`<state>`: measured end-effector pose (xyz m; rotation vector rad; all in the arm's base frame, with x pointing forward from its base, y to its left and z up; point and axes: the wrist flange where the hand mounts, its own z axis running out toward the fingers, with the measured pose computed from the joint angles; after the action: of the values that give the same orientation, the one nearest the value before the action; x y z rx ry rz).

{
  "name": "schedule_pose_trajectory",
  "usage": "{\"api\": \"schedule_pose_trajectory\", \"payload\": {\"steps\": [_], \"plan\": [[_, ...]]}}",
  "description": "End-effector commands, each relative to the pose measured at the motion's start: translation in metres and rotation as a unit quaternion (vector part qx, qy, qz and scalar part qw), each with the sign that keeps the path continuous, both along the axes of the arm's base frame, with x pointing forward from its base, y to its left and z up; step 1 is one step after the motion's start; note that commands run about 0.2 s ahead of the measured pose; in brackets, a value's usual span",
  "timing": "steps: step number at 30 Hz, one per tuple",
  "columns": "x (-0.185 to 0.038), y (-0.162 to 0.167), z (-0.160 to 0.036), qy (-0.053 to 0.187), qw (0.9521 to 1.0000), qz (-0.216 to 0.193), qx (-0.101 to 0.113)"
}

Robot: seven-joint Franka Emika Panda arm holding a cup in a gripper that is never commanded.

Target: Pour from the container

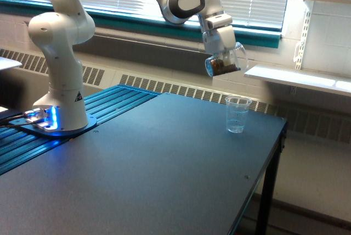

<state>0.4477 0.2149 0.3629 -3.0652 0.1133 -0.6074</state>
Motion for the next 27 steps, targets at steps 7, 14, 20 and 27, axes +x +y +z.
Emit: {"api": "schedule_pose_trajectory", "payload": {"steps": [7, 14, 20, 27], "plan": [[-0.008, 0.004, -0.021, 0.020, 0.9996, -0.001, -0.021], [-0.011, 0.002, -0.030, 0.029, 0.9990, 0.001, -0.035], [-0.012, 0.006, -0.032, 0.034, 0.9984, 0.005, -0.045], [-0.011, 0.013, -0.033, 0.037, 0.9975, 0.012, -0.059]]}}
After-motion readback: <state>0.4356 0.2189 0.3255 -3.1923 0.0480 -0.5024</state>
